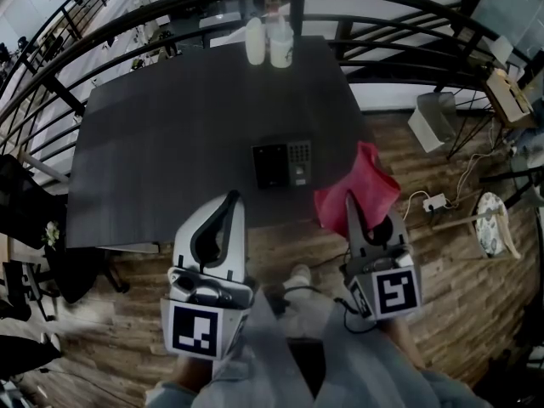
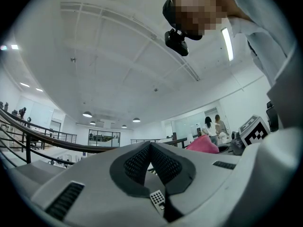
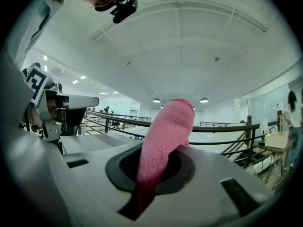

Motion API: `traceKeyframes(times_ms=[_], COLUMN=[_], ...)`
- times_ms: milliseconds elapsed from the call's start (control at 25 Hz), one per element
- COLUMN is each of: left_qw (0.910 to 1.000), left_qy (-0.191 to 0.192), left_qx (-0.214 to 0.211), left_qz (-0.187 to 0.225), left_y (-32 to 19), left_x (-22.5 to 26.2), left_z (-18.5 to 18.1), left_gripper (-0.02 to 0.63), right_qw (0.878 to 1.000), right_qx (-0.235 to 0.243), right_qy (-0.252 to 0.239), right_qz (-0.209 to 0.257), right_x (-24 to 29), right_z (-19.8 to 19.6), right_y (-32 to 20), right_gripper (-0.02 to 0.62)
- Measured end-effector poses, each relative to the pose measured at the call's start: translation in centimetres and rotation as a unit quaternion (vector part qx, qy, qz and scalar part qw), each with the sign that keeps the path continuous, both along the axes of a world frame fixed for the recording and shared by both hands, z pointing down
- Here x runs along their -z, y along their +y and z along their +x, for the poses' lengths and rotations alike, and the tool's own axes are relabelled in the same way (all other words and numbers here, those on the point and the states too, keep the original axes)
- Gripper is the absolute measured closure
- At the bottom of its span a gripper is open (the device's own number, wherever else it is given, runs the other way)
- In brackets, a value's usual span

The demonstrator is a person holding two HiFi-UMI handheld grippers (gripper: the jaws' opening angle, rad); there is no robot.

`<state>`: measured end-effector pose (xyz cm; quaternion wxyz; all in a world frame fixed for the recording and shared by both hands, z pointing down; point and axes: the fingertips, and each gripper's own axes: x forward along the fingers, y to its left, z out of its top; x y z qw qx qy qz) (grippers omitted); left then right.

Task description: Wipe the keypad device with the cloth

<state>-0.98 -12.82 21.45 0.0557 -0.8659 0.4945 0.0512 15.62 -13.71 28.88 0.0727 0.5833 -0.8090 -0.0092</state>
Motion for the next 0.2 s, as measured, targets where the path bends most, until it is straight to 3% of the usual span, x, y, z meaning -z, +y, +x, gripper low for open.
traceKeyframes(times_ms=[200], left_qw=[1.0], left_qy=[0.0], left_qx=[0.001], left_qz=[0.001], left_y=[0.26], left_x=[0.03], left_z=[-0.31], left_gripper=[0.598], right_qw=[1.0], right_qx=[0.004], right_qy=[-0.003], right_qz=[0.002], right_x=[0.06], right_z=[-0.37], right_y=[0.23], right_gripper=[0.568])
